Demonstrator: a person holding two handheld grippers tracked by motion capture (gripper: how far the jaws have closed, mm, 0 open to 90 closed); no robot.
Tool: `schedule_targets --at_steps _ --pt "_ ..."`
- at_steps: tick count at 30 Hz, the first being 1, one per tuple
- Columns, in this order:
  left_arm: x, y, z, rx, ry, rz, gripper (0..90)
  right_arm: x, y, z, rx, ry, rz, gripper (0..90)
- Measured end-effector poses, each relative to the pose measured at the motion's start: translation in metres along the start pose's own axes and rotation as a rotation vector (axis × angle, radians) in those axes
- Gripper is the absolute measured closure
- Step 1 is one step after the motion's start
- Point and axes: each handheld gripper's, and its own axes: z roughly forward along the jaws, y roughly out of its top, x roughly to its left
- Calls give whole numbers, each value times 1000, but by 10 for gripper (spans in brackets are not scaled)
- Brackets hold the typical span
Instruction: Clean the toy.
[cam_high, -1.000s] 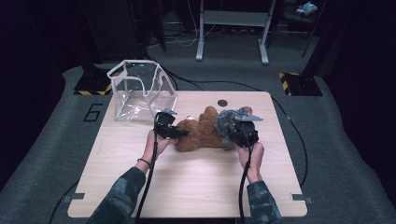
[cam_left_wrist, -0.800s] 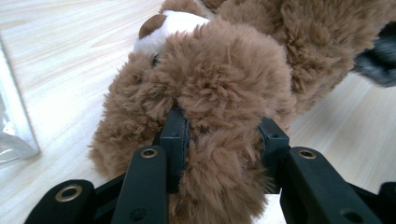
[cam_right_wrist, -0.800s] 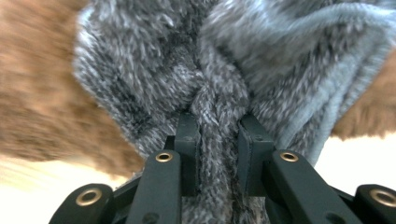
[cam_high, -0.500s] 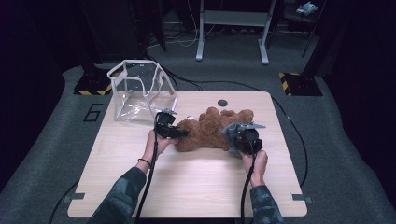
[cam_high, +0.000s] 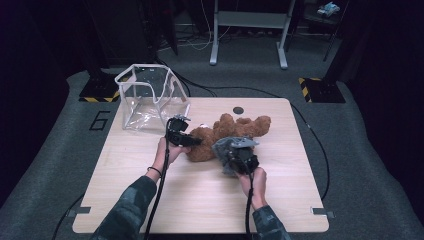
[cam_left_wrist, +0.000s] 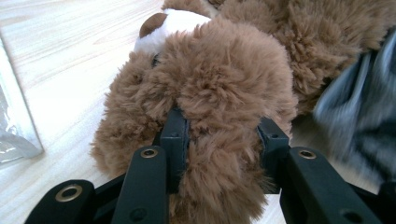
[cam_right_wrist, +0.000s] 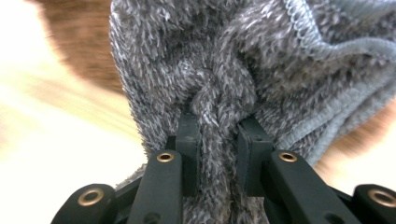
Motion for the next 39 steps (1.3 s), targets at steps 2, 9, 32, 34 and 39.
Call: schedule_targets --at_steps 2,9,32,34,39 --pt "-1 -3 0 0 1 12 637 16 7 6 -5 58 -29 739" --pt "-1 0 1 5 4 -4 641 76 27 38 14 98 -176 738" --pt "3 -9 2 -15 -39 -7 646 -54 -7 -26 -23 -138 66 742" --pt "6 -7 2 -4 -52 1 646 -69 -6 -27 -27 -142 98 741" --pt "5 -12 3 -10 -62 10 648 -77 11 -26 -74 -96 131 741"
